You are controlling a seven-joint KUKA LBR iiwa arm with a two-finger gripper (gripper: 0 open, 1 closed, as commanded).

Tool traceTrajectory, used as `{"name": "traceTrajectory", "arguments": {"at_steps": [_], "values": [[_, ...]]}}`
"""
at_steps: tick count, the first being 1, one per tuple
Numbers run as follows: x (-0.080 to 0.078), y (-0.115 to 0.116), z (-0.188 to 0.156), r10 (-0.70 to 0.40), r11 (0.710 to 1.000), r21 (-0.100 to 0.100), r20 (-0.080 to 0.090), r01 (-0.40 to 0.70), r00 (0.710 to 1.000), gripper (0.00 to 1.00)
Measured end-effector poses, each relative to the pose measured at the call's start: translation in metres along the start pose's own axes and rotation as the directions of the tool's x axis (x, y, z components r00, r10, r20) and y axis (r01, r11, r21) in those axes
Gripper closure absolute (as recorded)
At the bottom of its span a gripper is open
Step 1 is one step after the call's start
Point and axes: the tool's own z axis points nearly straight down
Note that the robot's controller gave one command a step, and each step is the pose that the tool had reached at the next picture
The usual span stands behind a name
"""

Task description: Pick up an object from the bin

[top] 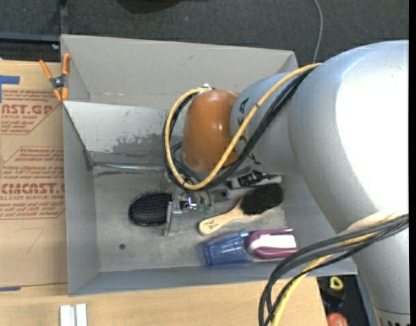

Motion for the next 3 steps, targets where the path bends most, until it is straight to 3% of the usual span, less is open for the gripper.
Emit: {"name": "traceTrajectory", "arguments": {"at_steps": [1, 3], "values": [[-0.027, -0.018, 0.000, -0.202, 0.979, -0.002, 0.003, 0.202, 0.979, 1.00], [-0.026, -0.021, -0.015, -0.196, 0.981, -0.003, 0.005, 0.196, 0.981, 1.00]]}}
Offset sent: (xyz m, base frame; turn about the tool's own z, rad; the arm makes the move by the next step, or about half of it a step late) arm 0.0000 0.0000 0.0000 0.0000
